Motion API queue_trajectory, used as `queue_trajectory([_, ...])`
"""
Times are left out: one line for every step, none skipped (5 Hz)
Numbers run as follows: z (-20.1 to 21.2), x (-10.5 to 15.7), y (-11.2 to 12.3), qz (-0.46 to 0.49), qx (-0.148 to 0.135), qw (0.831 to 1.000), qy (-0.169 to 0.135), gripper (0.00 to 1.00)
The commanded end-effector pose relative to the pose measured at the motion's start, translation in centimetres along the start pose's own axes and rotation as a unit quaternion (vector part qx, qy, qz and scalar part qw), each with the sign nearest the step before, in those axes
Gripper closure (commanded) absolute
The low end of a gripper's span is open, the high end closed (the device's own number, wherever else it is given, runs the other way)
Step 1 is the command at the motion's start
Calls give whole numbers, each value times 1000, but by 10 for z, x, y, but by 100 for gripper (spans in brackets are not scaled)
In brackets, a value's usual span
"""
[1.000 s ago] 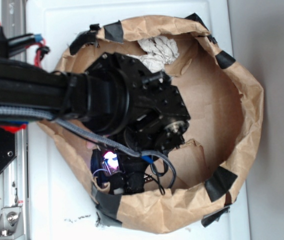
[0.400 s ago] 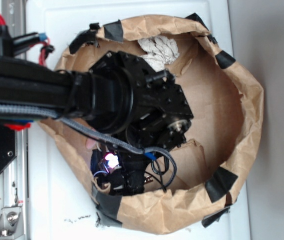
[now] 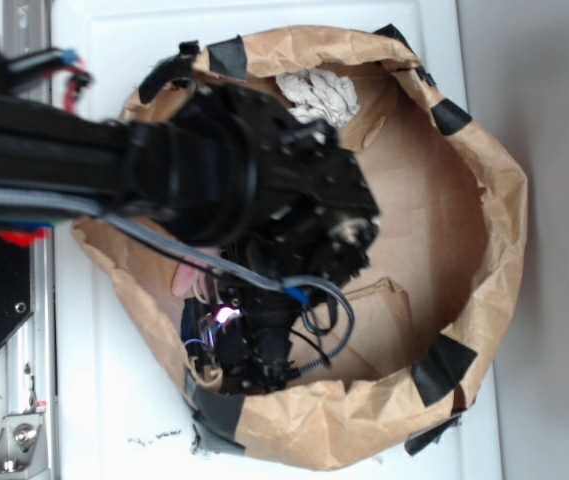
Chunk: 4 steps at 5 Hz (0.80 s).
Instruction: Grab the silver keys.
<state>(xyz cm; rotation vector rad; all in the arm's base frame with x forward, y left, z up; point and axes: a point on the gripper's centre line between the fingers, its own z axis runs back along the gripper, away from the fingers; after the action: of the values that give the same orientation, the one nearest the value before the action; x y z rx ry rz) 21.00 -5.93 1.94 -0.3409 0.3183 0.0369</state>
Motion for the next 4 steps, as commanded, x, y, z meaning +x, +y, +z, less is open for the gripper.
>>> queue_trajectory([68,-4,-14,-5,3,991,-134,100])
queue_trajectory([109,-1,-21,20,-3,979,-204,100])
queue_trajectory([135,10,-30,37,-2,970,-239,100])
queue_trajectory([135,15,-34,34,3,970,-241,100])
